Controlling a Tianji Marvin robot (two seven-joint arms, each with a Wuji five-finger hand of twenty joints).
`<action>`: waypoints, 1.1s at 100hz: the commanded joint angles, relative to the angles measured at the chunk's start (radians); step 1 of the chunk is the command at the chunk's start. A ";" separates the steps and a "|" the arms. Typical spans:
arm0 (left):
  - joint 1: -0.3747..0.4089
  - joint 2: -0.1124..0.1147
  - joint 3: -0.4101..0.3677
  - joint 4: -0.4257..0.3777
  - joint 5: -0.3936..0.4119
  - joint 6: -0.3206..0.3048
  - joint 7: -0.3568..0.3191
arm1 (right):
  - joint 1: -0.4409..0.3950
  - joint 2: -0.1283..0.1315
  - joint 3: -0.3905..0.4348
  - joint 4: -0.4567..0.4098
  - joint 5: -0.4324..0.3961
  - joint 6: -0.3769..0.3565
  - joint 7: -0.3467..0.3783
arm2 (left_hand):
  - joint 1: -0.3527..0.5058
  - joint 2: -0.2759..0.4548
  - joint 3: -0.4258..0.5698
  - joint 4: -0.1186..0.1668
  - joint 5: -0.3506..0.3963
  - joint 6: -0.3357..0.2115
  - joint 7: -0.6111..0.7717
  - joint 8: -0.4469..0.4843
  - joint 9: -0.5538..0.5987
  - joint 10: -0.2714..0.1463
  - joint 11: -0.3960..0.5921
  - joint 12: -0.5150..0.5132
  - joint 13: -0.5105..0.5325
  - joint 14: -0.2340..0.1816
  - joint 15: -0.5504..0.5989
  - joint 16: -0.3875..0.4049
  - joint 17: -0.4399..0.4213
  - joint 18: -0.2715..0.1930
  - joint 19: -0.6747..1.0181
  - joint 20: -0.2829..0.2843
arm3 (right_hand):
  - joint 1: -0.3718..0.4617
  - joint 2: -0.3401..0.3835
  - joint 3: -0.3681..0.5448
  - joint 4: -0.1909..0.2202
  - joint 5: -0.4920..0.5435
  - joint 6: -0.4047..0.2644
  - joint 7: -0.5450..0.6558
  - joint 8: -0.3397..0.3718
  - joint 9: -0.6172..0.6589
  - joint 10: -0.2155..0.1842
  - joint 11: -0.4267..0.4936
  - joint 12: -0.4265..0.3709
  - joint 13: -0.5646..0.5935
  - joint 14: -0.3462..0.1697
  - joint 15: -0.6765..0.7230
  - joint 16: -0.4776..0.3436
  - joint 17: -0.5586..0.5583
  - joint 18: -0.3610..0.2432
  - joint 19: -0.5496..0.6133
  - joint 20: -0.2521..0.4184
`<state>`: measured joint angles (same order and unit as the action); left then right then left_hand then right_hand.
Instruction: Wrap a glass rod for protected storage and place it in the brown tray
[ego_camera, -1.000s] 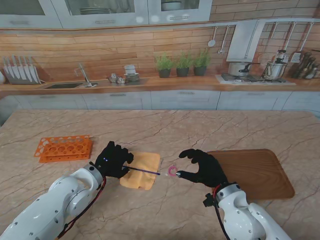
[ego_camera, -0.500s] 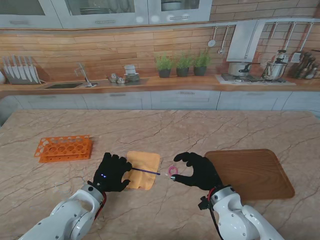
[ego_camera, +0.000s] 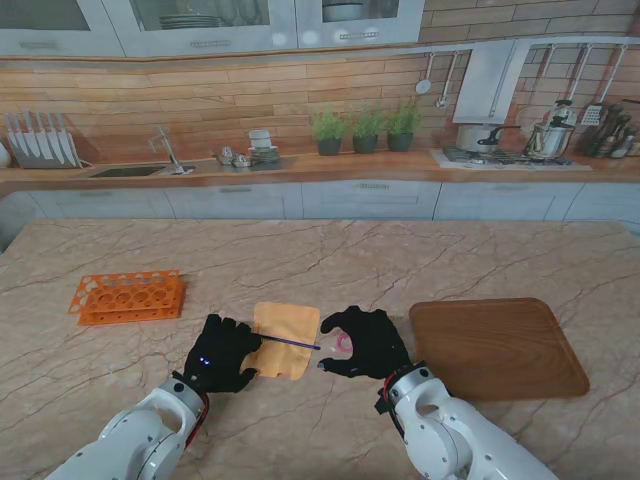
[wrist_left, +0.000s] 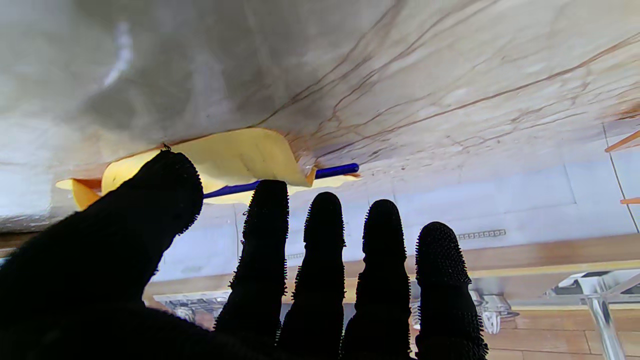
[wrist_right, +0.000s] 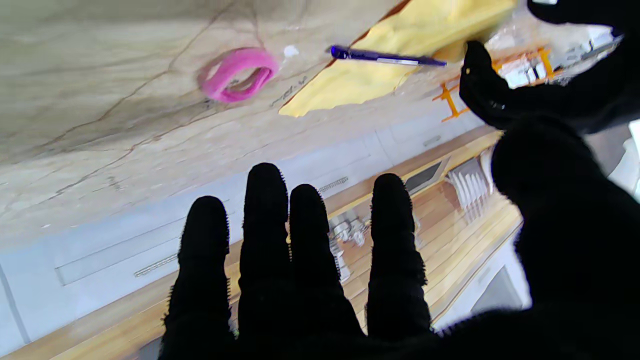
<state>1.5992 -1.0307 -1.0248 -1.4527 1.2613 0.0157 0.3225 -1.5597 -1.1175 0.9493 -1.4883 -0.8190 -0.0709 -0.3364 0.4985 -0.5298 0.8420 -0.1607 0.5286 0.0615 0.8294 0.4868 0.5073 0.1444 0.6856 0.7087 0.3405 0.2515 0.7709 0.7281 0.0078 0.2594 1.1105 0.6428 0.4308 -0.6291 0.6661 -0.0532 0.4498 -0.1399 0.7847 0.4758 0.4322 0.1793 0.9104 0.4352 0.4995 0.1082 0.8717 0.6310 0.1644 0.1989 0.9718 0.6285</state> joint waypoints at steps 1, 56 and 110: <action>-0.012 0.004 0.008 0.022 0.004 -0.001 0.013 | 0.033 -0.011 -0.022 0.022 -0.017 0.003 -0.004 | 0.019 0.020 0.031 0.044 -0.025 0.013 -0.008 0.010 -0.030 0.013 0.027 0.018 -0.018 -0.008 0.015 0.020 -0.001 -0.017 0.029 0.019 | 0.030 -0.026 0.014 0.010 0.021 -0.005 0.018 0.003 -0.024 0.022 0.073 0.048 -0.015 -0.013 0.123 0.065 0.012 -0.052 0.107 0.020; -0.044 0.005 0.033 0.068 -0.010 -0.030 0.046 | 0.248 -0.033 -0.275 0.192 -0.009 0.008 -0.006 | 0.262 -0.043 -0.006 -0.077 0.182 -0.113 0.209 -0.093 0.048 -0.006 0.063 0.045 0.021 -0.012 0.033 0.040 0.016 -0.012 0.036 0.030 | 0.045 -0.068 0.068 -0.002 0.074 0.005 0.027 0.001 -0.032 0.058 0.202 0.201 0.003 -0.017 0.314 0.236 -0.008 -0.091 0.337 0.125; -0.037 -0.008 0.034 0.056 -0.070 -0.037 0.028 | 0.354 -0.047 -0.432 0.290 -0.068 -0.006 -0.076 | 0.257 0.034 -0.066 -0.076 0.239 -0.092 0.233 -0.126 0.068 0.010 0.057 0.037 0.019 0.007 0.030 0.036 0.008 -0.007 0.031 0.027 | -0.010 -0.173 0.273 -0.052 0.123 -0.006 0.078 0.030 -0.107 0.094 0.225 0.176 -0.039 0.004 0.303 0.220 -0.048 -0.080 0.376 0.094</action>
<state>1.5496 -1.0298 -0.9939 -1.3916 1.1985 -0.0227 0.3610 -1.2154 -1.1512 0.5259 -1.2028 -0.8858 -0.0689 -0.4087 0.7488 -0.5295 0.7875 -0.2055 0.7216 0.0004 1.0345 0.3744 0.5613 0.1432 0.7349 0.7416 0.3536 0.2509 0.7952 0.7536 0.0292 0.2583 1.1228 0.6559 0.4481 -0.7528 0.9061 -0.0650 0.5590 -0.1477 0.8431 0.4892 0.3584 0.2513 1.1050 0.6222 0.4975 0.1044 1.1696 0.8536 0.1394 0.1313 1.2957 0.7360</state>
